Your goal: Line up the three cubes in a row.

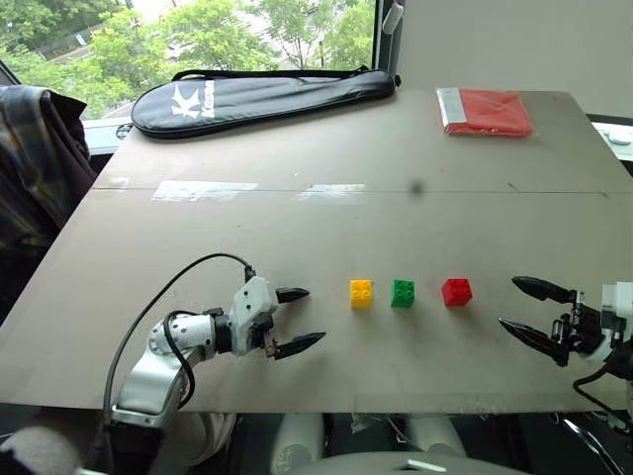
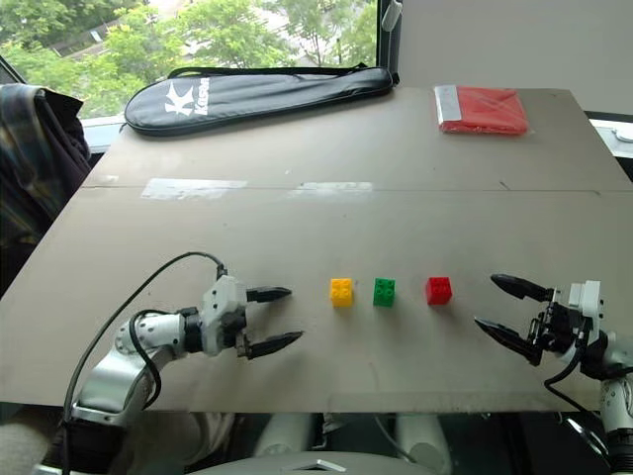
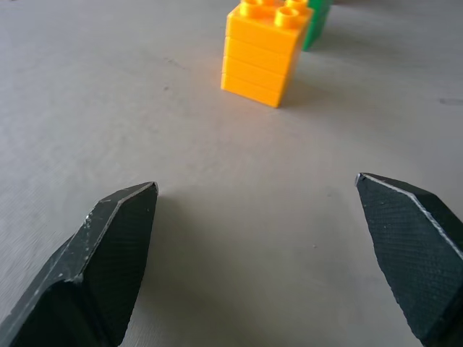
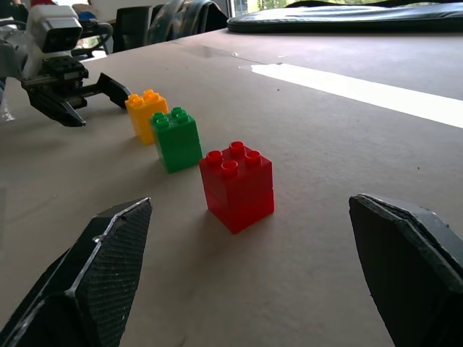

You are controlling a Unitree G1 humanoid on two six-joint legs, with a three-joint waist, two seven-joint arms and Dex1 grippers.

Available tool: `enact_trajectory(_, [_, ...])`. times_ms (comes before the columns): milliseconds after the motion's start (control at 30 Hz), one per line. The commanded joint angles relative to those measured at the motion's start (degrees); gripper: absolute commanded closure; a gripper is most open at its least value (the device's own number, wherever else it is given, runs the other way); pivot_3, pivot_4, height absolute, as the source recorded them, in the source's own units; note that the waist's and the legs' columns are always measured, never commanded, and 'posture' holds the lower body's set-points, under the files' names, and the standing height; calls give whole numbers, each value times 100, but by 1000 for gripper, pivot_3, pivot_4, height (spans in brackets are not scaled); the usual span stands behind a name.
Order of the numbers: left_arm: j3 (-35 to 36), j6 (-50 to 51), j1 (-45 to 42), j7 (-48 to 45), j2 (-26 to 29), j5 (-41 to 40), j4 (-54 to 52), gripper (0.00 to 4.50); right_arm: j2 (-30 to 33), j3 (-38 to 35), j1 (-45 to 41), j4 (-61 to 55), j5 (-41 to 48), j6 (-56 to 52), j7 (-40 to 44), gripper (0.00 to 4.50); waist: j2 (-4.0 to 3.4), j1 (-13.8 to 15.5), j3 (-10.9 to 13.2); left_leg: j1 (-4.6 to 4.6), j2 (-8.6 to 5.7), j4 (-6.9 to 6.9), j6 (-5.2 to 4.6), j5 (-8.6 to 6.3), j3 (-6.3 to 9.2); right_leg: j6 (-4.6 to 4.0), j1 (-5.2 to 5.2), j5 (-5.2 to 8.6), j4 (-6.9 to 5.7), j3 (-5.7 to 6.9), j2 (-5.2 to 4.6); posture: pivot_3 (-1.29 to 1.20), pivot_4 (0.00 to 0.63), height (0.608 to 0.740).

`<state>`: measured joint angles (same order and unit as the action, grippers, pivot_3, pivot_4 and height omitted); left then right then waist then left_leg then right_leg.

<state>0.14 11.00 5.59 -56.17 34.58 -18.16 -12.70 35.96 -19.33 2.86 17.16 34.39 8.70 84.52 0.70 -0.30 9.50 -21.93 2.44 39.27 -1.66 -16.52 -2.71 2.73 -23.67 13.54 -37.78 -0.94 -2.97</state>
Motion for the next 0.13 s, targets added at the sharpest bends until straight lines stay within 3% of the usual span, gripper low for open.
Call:
enact_trajectory(33, [200, 54, 195, 436, -69, 36, -247, 13, 181, -66, -76, 221, -152, 407, 251, 0, 0, -3, 0, 3, -6, 0, 0, 0, -1, 0, 0, 0, -3, -1, 2, 0, 150, 708])
enact_trajectory(133, [200, 74, 311, 757, -132, 129, -303, 13, 196, -86, -133, 384, -228, 521, 200, 0, 0, -10, 0, 5, -10, 0, 0, 0, 0, -2, -1, 0, -7, -1, 8, 0, 150, 708])
